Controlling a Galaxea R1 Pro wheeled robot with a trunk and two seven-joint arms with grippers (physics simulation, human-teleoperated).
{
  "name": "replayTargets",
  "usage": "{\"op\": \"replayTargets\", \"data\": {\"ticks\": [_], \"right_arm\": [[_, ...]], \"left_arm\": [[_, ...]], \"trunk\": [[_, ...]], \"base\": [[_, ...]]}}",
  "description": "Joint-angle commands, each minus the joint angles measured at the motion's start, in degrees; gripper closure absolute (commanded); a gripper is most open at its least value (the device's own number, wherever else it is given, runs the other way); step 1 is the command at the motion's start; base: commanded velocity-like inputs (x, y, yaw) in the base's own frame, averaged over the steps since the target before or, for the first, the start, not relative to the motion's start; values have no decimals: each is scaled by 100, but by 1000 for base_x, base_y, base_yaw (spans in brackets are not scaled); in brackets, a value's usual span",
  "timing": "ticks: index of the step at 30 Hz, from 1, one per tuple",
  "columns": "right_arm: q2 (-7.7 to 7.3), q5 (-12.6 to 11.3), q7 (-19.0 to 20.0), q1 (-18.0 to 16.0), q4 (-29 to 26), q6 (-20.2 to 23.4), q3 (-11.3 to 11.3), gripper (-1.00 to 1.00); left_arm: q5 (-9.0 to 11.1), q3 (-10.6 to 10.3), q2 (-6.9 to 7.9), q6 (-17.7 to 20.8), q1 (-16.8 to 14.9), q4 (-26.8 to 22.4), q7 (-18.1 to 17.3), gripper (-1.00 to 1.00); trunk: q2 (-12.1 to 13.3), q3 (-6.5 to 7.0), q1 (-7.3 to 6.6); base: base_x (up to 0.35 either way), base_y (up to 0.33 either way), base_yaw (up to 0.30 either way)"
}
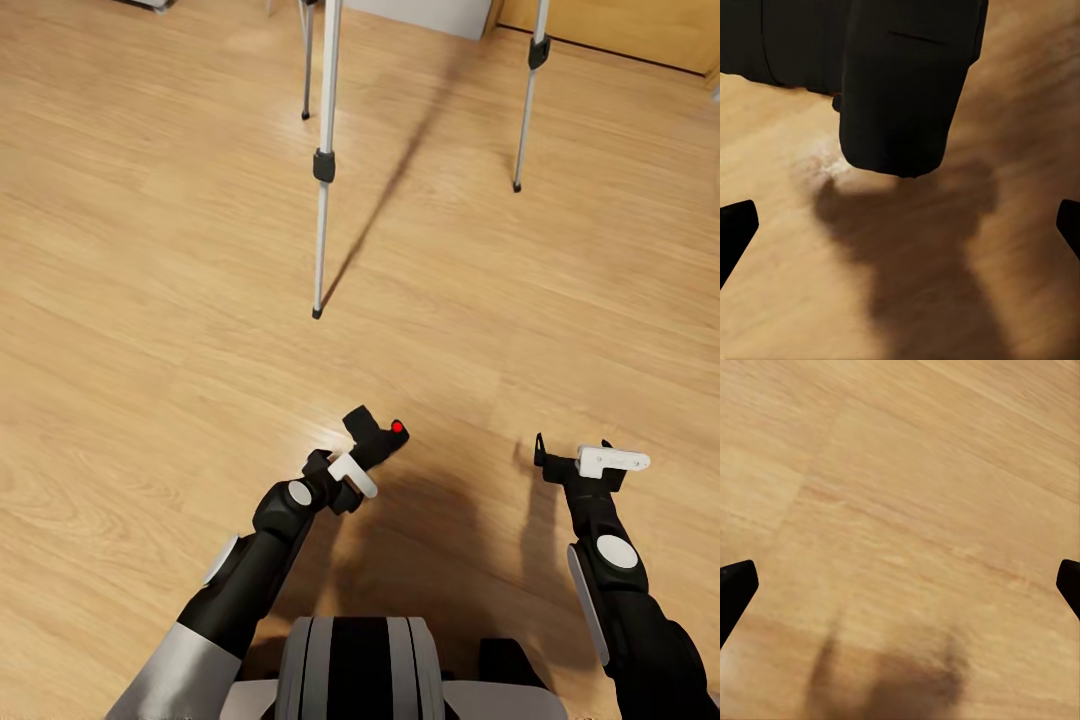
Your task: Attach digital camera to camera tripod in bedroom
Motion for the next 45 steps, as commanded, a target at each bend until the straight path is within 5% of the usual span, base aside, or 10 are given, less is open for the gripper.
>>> {"op": "replayTargets", "data": {"ticks": [1, 10, 45], "right_arm": [[-2, 75, -23, -1, -6, 36, 6, -100], [30, 316, -23, -1, -6, 36, 8, -100], [17, 330, -23, -1, -6, 36, 1, -100]], "left_arm": [[-60, 0, -2, 13, -19, 3, -47, -100], [-53, 0, -2, 19, -301, 363, -14, -100], [134, -8, -2, 22, -632, 737, 291, -100]], "trunk": [[-1, -12, -1], [-1, -79, -1], [-1, -107, -1]], "base": [[0, 0, 0], [0, 0, 0], [0, 0, 0]]}}
